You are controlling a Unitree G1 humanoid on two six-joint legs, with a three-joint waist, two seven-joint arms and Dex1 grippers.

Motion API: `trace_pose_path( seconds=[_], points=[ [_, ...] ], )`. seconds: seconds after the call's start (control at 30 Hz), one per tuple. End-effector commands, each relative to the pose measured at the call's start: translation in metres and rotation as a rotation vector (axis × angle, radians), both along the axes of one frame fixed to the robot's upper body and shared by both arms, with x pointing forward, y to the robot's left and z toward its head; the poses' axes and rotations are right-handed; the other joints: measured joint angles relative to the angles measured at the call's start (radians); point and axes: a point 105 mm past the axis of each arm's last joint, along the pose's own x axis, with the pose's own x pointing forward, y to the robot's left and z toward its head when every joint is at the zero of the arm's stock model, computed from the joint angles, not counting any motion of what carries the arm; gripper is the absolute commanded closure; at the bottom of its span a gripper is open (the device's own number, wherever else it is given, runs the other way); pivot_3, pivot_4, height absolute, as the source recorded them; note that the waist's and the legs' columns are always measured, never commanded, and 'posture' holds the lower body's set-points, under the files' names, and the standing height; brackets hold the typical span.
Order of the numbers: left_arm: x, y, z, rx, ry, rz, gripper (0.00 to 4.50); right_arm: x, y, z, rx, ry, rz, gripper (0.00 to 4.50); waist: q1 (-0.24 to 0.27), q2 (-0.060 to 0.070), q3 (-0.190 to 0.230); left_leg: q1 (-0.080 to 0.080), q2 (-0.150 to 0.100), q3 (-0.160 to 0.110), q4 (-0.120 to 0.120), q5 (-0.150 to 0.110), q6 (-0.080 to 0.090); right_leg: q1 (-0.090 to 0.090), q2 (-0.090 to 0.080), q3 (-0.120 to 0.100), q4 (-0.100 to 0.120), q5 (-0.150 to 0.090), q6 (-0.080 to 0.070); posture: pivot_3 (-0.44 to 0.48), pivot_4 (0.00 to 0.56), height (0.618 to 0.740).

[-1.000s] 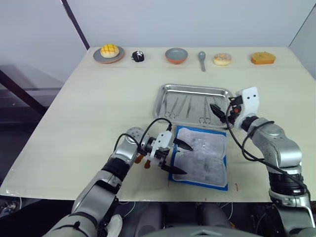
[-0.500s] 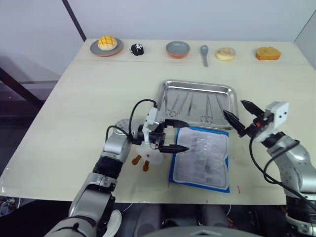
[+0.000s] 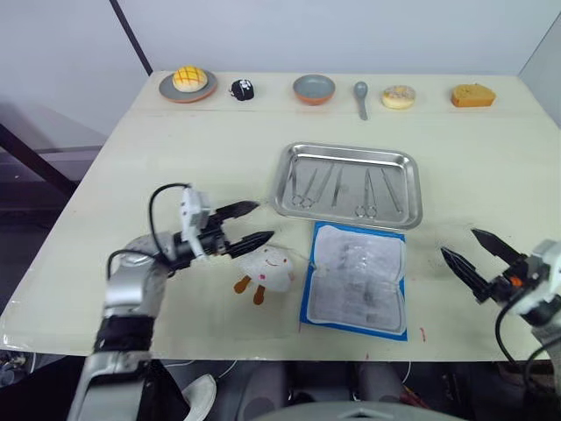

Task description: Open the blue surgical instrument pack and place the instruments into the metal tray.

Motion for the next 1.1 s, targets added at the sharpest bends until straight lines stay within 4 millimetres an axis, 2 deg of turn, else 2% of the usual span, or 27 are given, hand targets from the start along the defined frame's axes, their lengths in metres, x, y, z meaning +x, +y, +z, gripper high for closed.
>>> trace_pose_path(
  seconds=[0.03, 0.13, 0.3, 0.37, 0.47, 0.67, 0.87, 1.1],
  points=[
    [-0.011, 0.022, 0.005, 0.028, -0.032, 0.091, 0.0, -0.015, -0.01, 0.012, -0.029, -0.061, -0.015, 0.05, 0.001, -0.003, 0.002, 0.001, -0.001, 0.001, 0.001, 0.0, 0.0, 0.0, -0.001, 0.001, 0.002, 0.0, 0.0, 0.0, 0.15, 0.732],
    [-0.029, 0.044, -0.005, 0.063, 0.014, 0.178, 0.0, -0.034, -0.02, 0.003, -0.036, -0.029, -0.039, 0.05, 0.002, -0.006, 0.003, 0.006, -0.001, 0.007, 0.001, 0.0, 0.0, 0.001, -0.005, 0.006, 0.004, 0.0, 0.001, 0.0, 0.15, 0.732],
    [-0.044, 0.063, -0.016, 0.101, 0.066, 0.272, 0.0, -0.054, -0.03, -0.005, -0.05, 0.001, -0.041, 0.05, 0.0, -0.013, 0.007, 0.015, -0.001, 0.023, 0.0, -0.004, 0.005, 0.004, -0.014, 0.019, 0.004, 0.002, 0.006, 0.0, 0.15, 0.732],
    [-0.05, 0.071, -0.02, 0.11, 0.092, 0.311, 0.0, -0.062, -0.036, -0.007, -0.051, 0.01, -0.047, 0.05, -0.001, -0.015, 0.007, 0.019, -0.001, 0.032, 0.0, -0.006, 0.008, 0.004, -0.024, 0.017, 0.003, 0.002, 0.007, 0.0, 0.15, 0.732],
    [-0.056, 0.078, -0.026, 0.142, 0.113, 0.356, 0.0, -0.07, -0.041, -0.011, -0.062, 0.028, -0.051, 0.05, -0.002, -0.017, 0.007, 0.022, -0.001, 0.037, 0.0, -0.01, 0.01, 0.003, -0.029, 0.017, 0.002, 0.003, 0.008, 0.0, 0.15, 0.732],
    [-0.064, 0.085, -0.034, 0.195, 0.117, 0.416, 0.0, -0.088, -0.052, -0.017, -0.059, 0.058, -0.055, 0.05, 0.0, -0.017, 0.008, 0.029, 0.0, 0.039, -0.001, -0.022, 0.007, 0.002, -0.034, 0.009, -0.001, 0.004, 0.01, 0.0, 0.15, 0.732],
    [-0.061, 0.083, -0.034, 0.217, 0.1, 0.408, 0.0, -0.088, -0.052, -0.017, -0.053, 0.048, -0.048, 0.05, -0.002, -0.016, 0.007, 0.031, 0.001, 0.039, -0.002, -0.025, 0.006, 0.002, -0.042, -0.006, -0.002, 0.003, 0.008, 0.0, 0.15, 0.732],
    [-0.058, 0.082, -0.033, 0.222, 0.09, 0.407, 0.0, -0.088, -0.053, -0.019, -0.056, 0.045, -0.046, 0.05, -0.001, -0.011, 0.005, 0.023, 0.001, 0.032, -0.004, -0.022, 0.001, 0.002, -0.043, -0.017, -0.011, 0.005, 0.01, 0.0, 0.15, 0.732]
  ],
)
